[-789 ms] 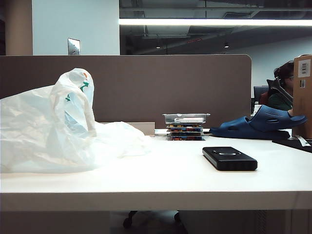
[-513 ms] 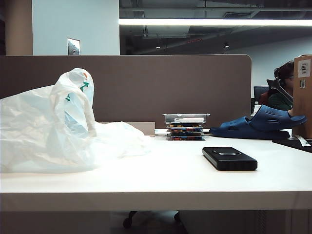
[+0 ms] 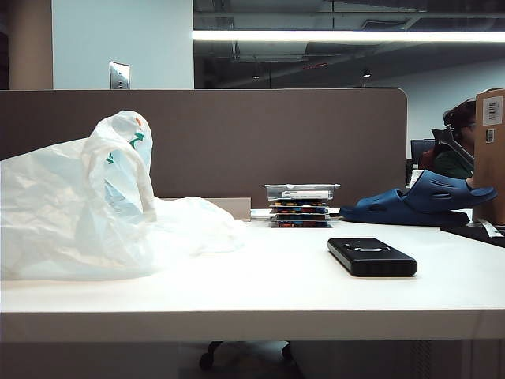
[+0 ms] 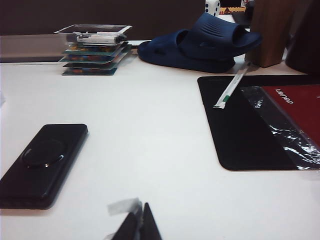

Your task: Put the power bank into the bag.

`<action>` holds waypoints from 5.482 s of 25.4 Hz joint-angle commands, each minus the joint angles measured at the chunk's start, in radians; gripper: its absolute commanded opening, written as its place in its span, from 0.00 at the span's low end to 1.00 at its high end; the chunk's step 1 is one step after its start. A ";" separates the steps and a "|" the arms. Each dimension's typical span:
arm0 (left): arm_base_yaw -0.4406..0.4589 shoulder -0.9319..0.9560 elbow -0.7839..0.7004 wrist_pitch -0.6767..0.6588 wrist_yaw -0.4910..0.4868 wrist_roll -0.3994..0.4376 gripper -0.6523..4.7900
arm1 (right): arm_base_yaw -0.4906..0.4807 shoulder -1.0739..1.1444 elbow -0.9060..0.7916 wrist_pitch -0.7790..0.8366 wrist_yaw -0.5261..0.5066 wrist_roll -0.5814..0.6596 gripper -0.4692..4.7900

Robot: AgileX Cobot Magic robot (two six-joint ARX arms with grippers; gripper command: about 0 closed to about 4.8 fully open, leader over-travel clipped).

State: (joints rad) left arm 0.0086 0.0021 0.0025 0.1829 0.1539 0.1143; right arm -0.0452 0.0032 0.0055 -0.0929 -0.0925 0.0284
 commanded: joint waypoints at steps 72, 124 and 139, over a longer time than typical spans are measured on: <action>0.000 0.000 0.138 -0.309 0.498 -0.151 0.11 | 0.364 1.707 1.672 -0.958 -0.081 0.130 0.10; 0.000 0.000 0.138 -0.309 0.502 -0.152 0.11 | 0.426 2.072 1.698 -0.848 0.157 0.356 1.00; 0.000 0.000 0.138 -0.309 0.505 -0.152 0.11 | 0.426 2.076 1.662 -0.818 0.149 0.409 1.00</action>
State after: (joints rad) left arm 0.0090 0.0021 0.1356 -0.1326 0.6529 -0.0391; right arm 0.3790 2.0815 1.6657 -0.9272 0.0597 0.4225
